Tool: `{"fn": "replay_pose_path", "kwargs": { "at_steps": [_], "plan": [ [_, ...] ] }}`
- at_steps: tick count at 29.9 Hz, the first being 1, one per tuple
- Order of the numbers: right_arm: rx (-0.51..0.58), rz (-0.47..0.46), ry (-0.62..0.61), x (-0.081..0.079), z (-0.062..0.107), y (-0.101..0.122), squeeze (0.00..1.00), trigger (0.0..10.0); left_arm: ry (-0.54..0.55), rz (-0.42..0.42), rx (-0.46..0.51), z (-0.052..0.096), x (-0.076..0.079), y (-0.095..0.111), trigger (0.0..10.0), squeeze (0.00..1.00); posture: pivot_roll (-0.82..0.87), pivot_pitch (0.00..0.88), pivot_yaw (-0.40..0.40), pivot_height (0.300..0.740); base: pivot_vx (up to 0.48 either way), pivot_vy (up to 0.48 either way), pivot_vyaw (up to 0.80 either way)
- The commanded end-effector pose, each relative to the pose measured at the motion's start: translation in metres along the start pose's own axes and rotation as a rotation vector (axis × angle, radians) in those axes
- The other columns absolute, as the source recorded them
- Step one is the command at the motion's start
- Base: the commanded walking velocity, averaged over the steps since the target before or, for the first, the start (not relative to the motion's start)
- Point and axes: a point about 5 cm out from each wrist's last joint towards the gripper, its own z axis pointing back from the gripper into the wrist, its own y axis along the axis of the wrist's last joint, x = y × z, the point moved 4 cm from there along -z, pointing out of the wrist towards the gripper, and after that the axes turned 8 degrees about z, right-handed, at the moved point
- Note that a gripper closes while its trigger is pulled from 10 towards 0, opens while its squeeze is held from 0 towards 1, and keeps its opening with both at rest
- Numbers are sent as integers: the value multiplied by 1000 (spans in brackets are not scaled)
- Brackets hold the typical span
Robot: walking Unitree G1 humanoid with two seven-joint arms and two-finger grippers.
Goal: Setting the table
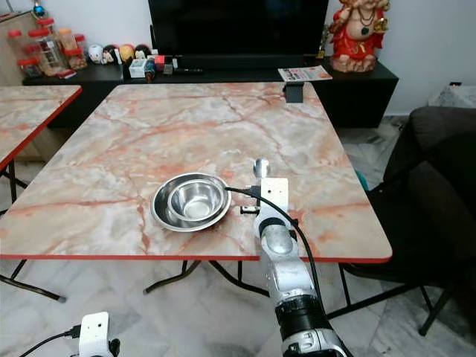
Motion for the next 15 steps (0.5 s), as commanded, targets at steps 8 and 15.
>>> {"fn": "replay_pose_path", "kwargs": {
  "at_steps": [8,15],
  "plan": [
    [-58,65,112,-18,4,-9,0,10000,8,-3,-17,0,-1,-2,10000,0,-40,0,18,709,0,0,0],
    [-73,52,108,-21,3,-9,0,10000,13,1,-18,0,-2,-3,10000,0,-40,0,16,709,0,0,0]
  ]
}}
